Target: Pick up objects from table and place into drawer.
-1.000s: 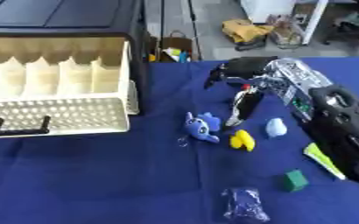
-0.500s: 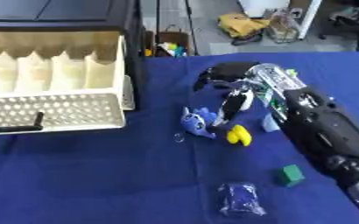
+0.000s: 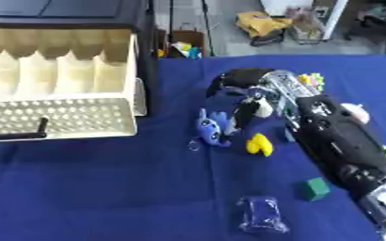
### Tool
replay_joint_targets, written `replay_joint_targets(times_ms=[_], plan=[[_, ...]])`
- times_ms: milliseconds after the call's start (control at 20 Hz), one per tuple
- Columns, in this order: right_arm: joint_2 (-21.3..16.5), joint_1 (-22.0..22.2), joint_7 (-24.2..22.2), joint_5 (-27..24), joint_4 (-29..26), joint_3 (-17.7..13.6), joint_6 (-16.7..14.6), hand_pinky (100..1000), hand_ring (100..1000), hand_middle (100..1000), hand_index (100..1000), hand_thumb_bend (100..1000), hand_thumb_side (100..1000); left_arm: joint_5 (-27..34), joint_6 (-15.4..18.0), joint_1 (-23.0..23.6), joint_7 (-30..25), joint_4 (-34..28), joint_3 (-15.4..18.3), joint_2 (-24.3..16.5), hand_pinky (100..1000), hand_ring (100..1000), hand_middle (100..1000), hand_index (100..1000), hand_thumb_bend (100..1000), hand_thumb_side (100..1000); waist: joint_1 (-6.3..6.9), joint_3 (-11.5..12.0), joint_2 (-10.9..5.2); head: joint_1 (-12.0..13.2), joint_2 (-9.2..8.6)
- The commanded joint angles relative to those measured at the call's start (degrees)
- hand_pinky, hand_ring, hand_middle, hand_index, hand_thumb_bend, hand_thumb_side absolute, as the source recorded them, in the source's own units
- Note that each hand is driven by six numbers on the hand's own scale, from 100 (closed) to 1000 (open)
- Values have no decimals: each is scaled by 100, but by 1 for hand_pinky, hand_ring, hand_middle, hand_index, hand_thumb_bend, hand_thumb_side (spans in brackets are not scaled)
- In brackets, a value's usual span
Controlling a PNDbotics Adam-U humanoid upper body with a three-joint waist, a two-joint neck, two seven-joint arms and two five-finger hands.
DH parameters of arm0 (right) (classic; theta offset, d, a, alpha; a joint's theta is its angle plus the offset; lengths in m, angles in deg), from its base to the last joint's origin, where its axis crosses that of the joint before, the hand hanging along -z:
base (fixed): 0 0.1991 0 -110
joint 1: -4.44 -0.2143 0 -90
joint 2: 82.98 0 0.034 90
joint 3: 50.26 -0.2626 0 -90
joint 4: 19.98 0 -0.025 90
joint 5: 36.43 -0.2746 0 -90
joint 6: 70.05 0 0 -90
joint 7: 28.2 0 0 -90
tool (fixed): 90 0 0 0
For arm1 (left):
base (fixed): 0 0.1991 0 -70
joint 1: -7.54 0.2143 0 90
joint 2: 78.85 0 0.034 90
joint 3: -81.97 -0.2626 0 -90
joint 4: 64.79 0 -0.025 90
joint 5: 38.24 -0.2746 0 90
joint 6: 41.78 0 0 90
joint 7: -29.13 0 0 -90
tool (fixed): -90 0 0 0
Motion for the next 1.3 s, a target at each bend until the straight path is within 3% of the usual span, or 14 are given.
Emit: replay_joint_targets(times_ms=[50, 400, 1300], plan=[[-52, -43, 28, 160, 91, -18, -48, 836, 869, 757, 856, 840, 484, -22, -15, -51, 25, -74, 40, -31, 576, 729, 657, 799, 552, 1000, 24, 4, -59, 1, -25], [-113, -125, -288, -228, -18, -6, -179, 810, 846, 651, 751, 806, 424, -33, -36, -39, 35, -74, 46, -47, 578, 729, 658, 793, 552, 1000, 15, -32, -103, 34, 42], [-396, -81, -824, -1430, -957, 320, 25, 776, 836, 667, 777, 735, 403, -65, -135, 15, 10, -74, 65, -32, 578, 730, 656, 785, 561, 1000, 10, -131, -179, 93, 90]])
